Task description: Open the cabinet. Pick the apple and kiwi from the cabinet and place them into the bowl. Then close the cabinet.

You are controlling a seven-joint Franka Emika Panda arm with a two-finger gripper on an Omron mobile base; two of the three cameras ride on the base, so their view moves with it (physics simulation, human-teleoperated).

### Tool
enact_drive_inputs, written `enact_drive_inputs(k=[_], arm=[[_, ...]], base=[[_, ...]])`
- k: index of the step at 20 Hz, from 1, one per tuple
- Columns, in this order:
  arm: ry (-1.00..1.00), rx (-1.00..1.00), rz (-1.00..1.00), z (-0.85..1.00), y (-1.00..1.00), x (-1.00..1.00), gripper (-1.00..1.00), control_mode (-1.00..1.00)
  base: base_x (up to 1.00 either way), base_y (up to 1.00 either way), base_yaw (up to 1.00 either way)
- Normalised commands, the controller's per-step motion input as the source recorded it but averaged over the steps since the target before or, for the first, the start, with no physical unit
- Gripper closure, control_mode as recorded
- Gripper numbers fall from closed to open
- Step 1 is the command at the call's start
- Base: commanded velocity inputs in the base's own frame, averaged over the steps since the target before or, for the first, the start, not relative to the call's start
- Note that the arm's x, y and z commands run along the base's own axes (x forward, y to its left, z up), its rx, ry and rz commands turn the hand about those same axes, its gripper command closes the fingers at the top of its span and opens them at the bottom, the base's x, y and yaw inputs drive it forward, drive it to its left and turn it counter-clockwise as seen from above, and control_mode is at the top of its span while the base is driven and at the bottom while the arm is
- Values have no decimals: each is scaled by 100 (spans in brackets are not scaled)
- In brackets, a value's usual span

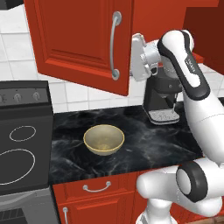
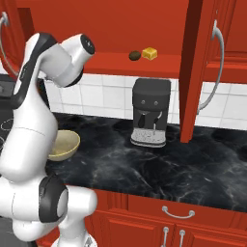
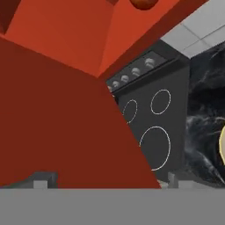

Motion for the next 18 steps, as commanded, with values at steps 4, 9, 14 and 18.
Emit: enact_drive_inputs(k=[4,9,14,18], arm=[[17,9,9,-14,100,0,-100,-100],[15,6,5,-13,100,-7,-100,-100],[9,10,0,-15,100,-9,-100,-100],[12,15,0,-20,100,-1,-100,-100]], base=[[0,0,0],[0,0,0],[0,0,0],[0,0,0]])
